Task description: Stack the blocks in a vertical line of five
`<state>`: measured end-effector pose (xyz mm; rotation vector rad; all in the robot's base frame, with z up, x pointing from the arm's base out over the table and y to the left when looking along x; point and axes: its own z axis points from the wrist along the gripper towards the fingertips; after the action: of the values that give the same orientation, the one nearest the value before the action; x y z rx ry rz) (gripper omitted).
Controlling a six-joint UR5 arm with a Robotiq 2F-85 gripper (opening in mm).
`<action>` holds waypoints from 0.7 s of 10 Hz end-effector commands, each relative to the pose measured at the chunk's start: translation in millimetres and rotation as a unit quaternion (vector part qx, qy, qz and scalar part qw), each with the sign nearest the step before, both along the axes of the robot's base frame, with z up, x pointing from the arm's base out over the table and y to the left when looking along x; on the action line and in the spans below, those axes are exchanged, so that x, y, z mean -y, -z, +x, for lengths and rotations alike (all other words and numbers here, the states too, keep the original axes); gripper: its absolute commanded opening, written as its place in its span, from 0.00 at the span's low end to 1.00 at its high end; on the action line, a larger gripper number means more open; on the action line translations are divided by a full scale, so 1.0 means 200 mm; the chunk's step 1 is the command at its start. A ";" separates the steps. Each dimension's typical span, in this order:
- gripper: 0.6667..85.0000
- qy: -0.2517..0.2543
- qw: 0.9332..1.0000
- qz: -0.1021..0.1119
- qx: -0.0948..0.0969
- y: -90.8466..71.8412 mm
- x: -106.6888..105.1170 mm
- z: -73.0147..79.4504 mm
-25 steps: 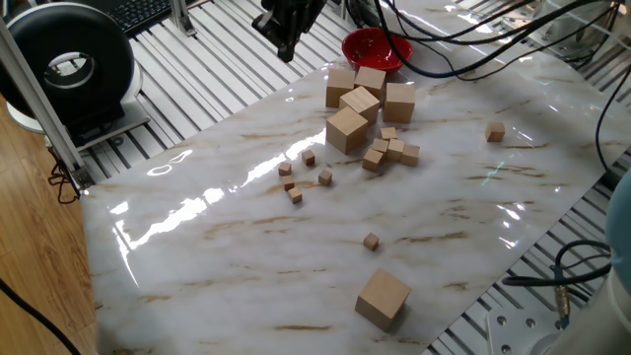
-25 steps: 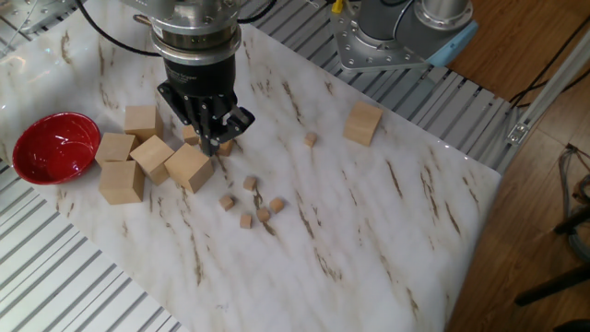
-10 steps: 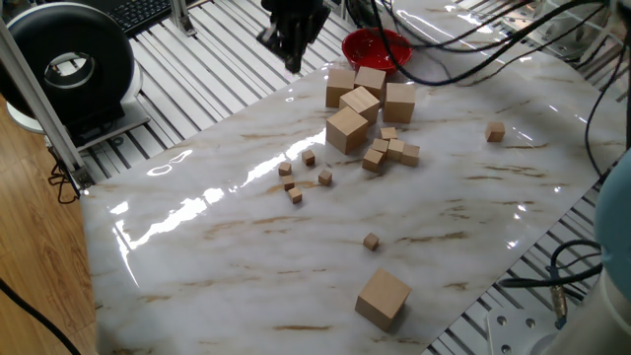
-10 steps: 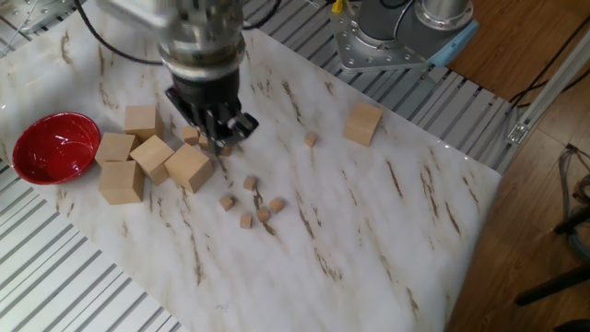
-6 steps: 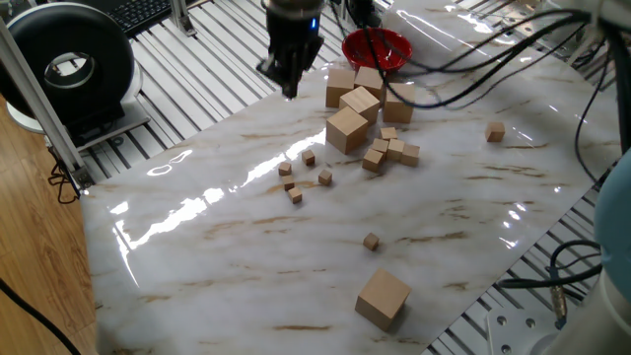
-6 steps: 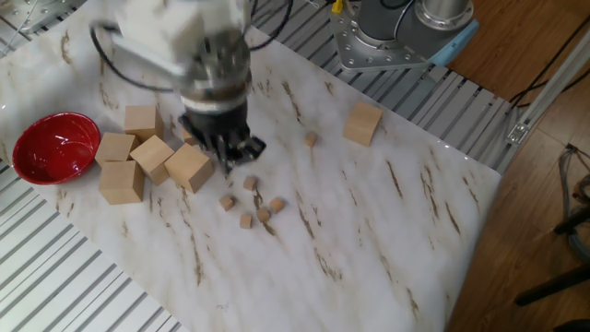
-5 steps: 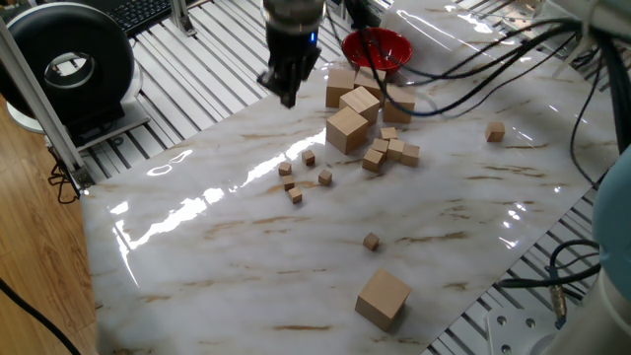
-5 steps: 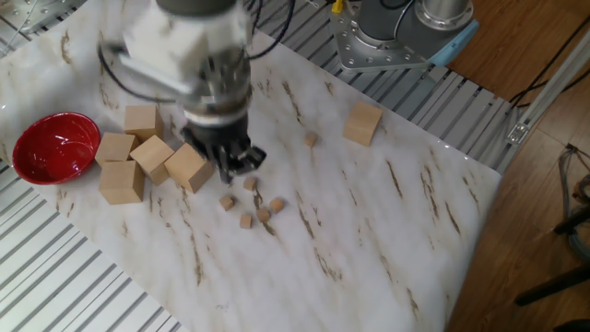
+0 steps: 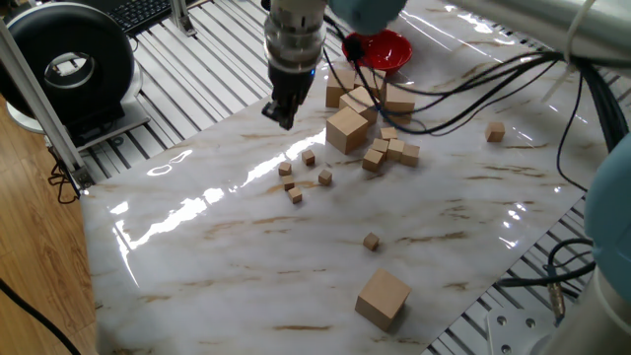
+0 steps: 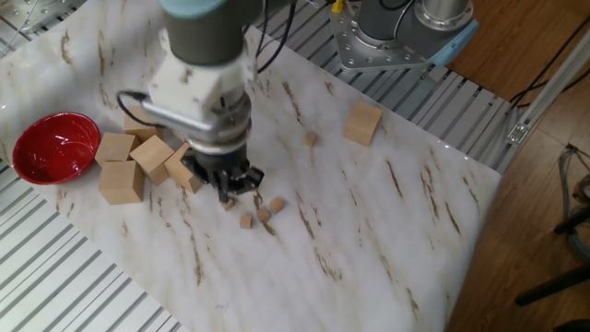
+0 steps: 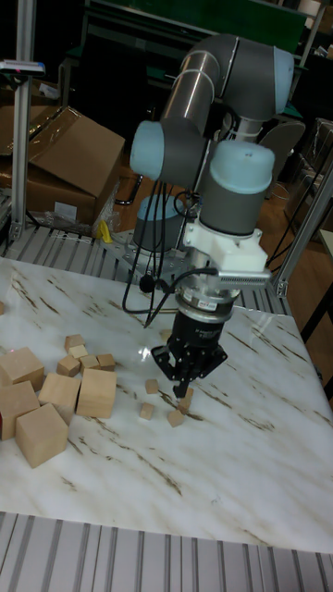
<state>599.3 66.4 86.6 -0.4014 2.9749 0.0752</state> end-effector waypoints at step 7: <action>0.53 0.031 0.997 0.004 -0.069 0.15 0.02 -0.13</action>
<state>575.4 56.8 61.5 -0.3208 3.1017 0.0710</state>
